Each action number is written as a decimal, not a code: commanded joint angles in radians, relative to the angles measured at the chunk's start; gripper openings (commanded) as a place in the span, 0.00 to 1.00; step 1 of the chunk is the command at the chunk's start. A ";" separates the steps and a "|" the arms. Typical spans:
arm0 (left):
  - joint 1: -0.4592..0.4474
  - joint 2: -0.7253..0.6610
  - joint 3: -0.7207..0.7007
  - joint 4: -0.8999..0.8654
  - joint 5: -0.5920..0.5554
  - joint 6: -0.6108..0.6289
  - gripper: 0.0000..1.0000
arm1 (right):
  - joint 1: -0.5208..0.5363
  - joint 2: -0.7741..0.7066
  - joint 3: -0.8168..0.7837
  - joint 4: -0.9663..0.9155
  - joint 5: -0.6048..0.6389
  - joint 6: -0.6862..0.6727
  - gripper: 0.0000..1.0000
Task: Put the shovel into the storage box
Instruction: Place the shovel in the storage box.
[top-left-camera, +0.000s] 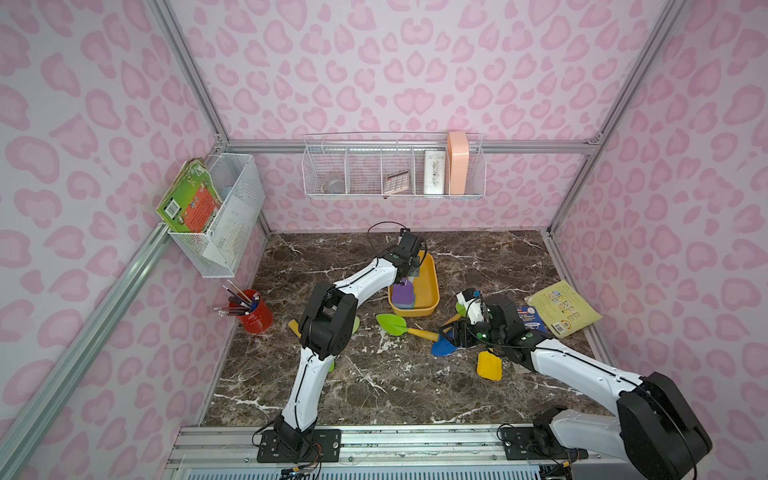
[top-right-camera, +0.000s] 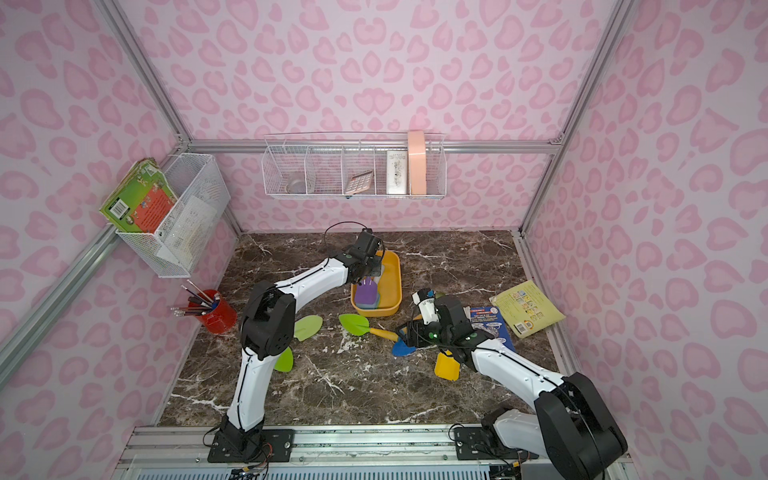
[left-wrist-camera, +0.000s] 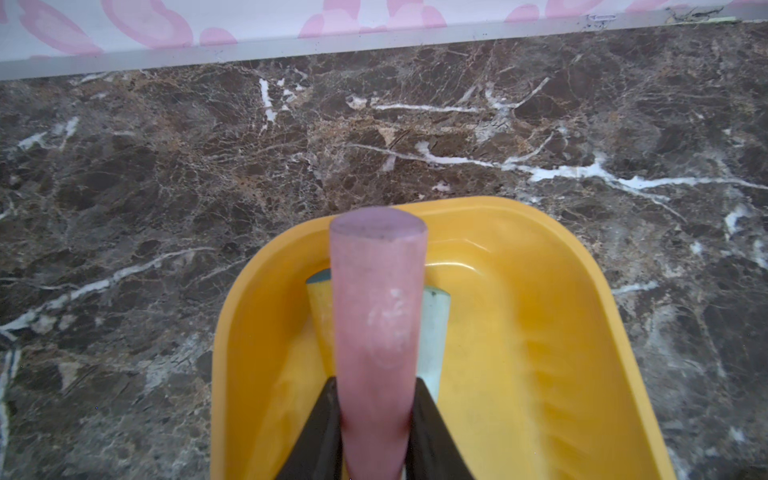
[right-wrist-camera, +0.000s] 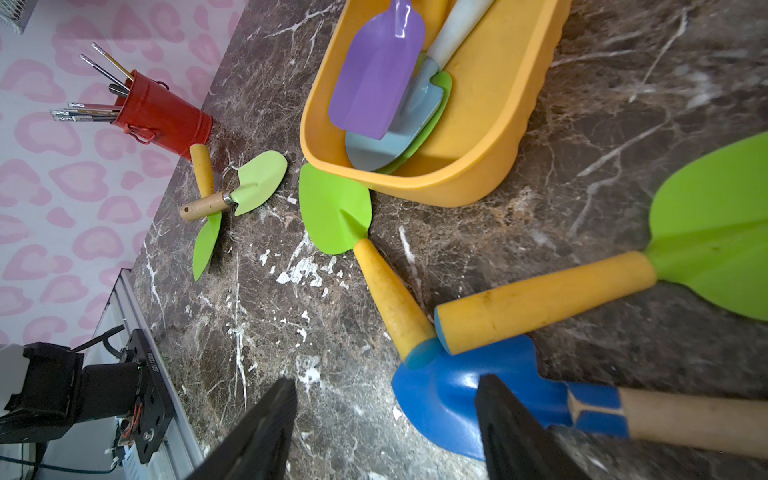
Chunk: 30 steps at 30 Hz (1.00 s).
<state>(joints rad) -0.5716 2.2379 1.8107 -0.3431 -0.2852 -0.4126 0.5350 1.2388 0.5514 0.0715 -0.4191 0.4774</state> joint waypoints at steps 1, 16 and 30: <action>0.001 -0.010 -0.030 0.054 -0.008 -0.015 0.13 | -0.001 0.005 0.010 -0.001 0.001 -0.003 0.71; -0.001 -0.050 -0.077 0.068 -0.038 -0.023 0.33 | -0.005 -0.025 0.016 -0.036 0.038 -0.014 0.71; -0.056 -0.308 -0.172 0.029 0.041 0.010 0.43 | -0.028 -0.108 0.067 -0.131 0.134 -0.029 0.76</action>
<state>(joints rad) -0.6186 1.9762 1.6569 -0.2939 -0.2848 -0.4164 0.5076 1.1484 0.6060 -0.0288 -0.3378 0.4591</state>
